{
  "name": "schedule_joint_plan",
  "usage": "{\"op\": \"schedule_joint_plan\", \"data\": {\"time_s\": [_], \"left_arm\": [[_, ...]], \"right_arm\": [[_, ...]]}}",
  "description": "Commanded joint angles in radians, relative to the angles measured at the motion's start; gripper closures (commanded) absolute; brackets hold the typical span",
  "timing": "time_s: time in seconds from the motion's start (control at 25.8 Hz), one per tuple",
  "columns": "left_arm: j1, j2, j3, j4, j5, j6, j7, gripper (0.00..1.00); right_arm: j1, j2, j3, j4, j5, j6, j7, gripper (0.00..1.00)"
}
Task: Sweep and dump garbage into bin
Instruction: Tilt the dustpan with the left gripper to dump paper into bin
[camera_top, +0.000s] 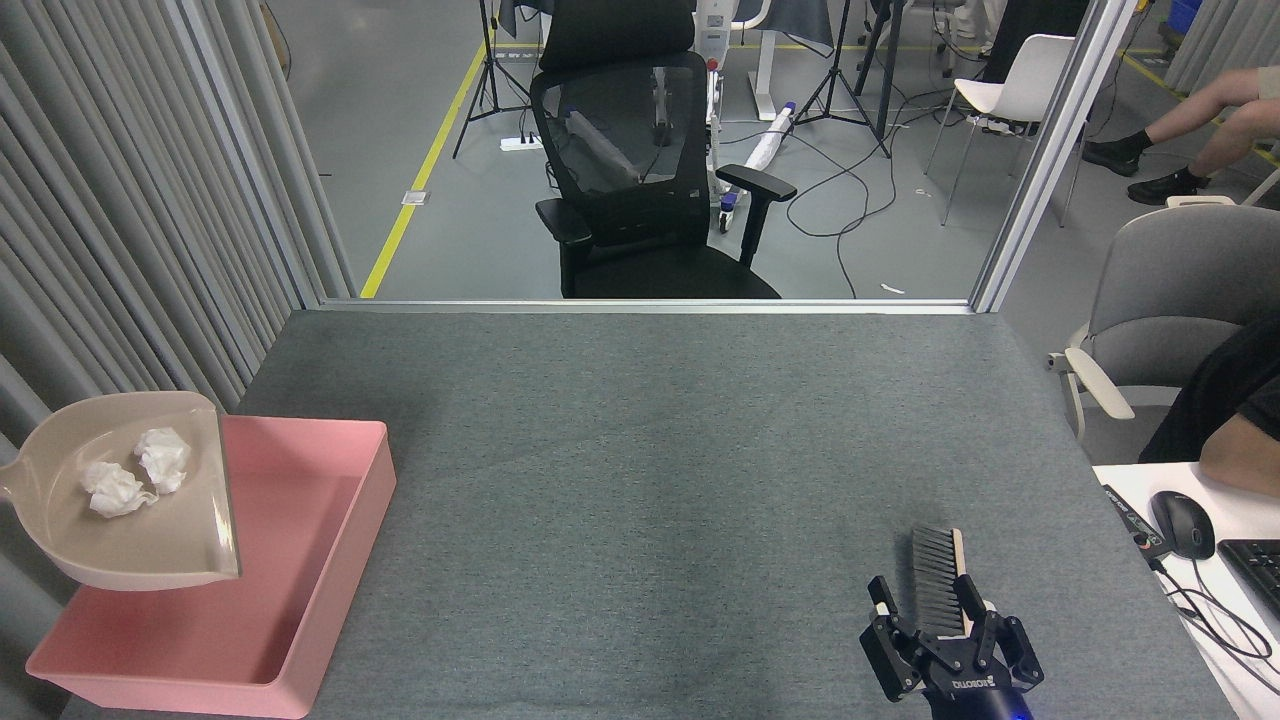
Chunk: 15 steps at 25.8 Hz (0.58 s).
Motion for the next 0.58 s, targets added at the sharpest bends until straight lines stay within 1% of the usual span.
{"op": "schedule_joint_plan", "data": {"time_s": [0.0,0.15,0.39,0.54], "left_arm": [[-0.009,0.011,-0.001,0.007,-0.075,-0.063,0.001,0.85],[-0.011,0.011,-0.002,-0.002,-0.178,-0.129,0.001,0.85],[-0.032,0.012,-0.002,-0.002,-0.287,-0.164,0.003,0.85],[-0.071,0.012,-0.002,0.002,-0.285,-0.144,0.000,0.85]], "right_arm": [[0.000,0.000,0.000,0.000,-0.001,0.003,0.000,0.01],[0.000,0.000,0.000,0.000,0.001,0.003,0.000,0.01],[0.000,0.002,-0.002,-0.003,-0.001,0.003,0.000,0.01],[0.002,0.002,-0.002,-0.009,-0.001,0.001,0.000,0.01]]}}
